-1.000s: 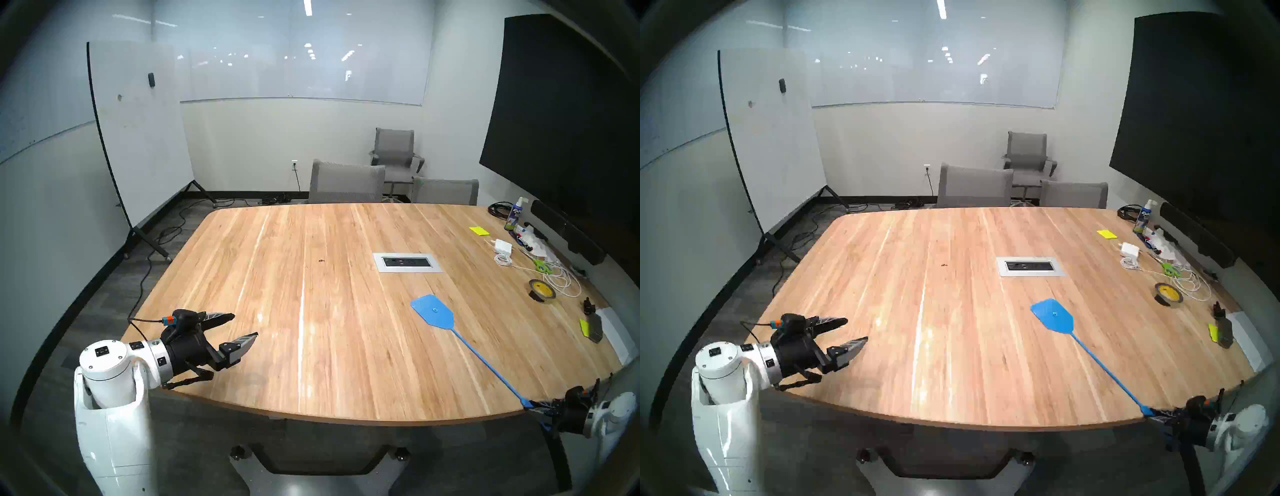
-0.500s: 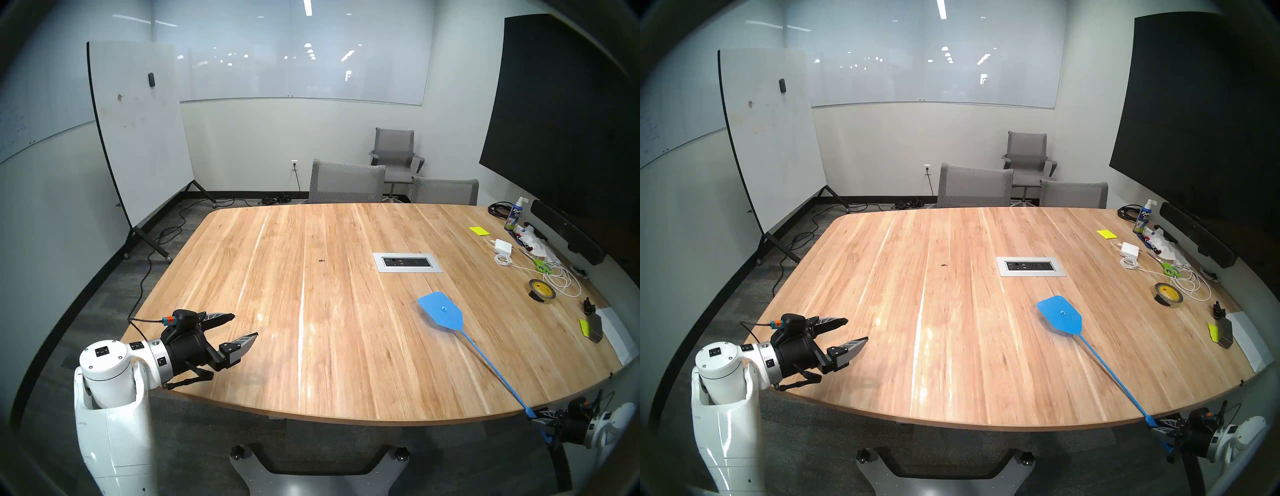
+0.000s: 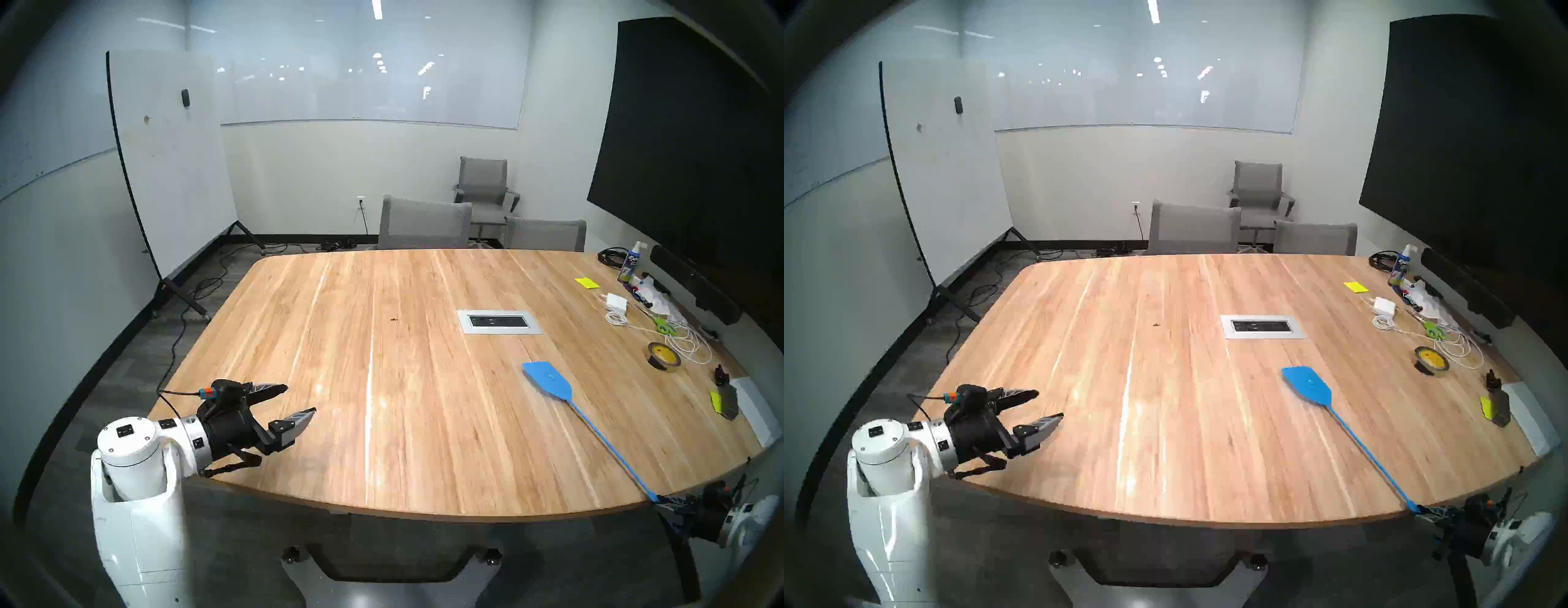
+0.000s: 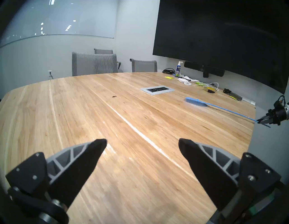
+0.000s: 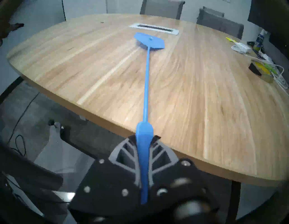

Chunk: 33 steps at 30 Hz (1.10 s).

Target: Swat a bug on table

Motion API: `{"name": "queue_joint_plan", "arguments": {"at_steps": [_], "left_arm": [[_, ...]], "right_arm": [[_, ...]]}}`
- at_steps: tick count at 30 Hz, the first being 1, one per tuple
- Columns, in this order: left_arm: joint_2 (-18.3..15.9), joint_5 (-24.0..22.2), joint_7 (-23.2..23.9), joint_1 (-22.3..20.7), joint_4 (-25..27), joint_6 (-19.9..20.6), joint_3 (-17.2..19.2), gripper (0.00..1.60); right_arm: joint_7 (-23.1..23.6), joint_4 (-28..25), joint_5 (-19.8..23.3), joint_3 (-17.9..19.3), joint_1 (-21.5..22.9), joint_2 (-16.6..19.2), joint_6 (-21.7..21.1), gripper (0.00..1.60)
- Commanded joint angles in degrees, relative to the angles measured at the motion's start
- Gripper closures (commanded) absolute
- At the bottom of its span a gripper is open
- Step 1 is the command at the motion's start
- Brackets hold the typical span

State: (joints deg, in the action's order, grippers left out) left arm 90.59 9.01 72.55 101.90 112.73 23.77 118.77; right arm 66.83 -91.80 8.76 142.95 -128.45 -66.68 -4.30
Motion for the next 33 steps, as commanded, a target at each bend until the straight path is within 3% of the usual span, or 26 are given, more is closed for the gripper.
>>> {"name": "queue_joint_plan", "arguments": {"at_steps": [1,9,33], "left_arm": [[0.0,-0.11,0.13,-0.12,0.82,-0.15,-0.12,0.0],[0.08,-0.01,0.21,-0.14,0.85,-0.16,-0.07,0.0],[0.3,0.26,0.45,-0.26,0.85,-0.19,0.07,0.0]], "right_arm": [[-0.18,-3.1,1.77,1.52,1.11,0.08,-2.4,1.6],[0.6,-2.35,0.3,1.56,-0.49,-0.43,-0.82,1.6],[-0.72,-2.4,-0.38,0.52,0.92,-1.2,-1.19,1.6]]}}
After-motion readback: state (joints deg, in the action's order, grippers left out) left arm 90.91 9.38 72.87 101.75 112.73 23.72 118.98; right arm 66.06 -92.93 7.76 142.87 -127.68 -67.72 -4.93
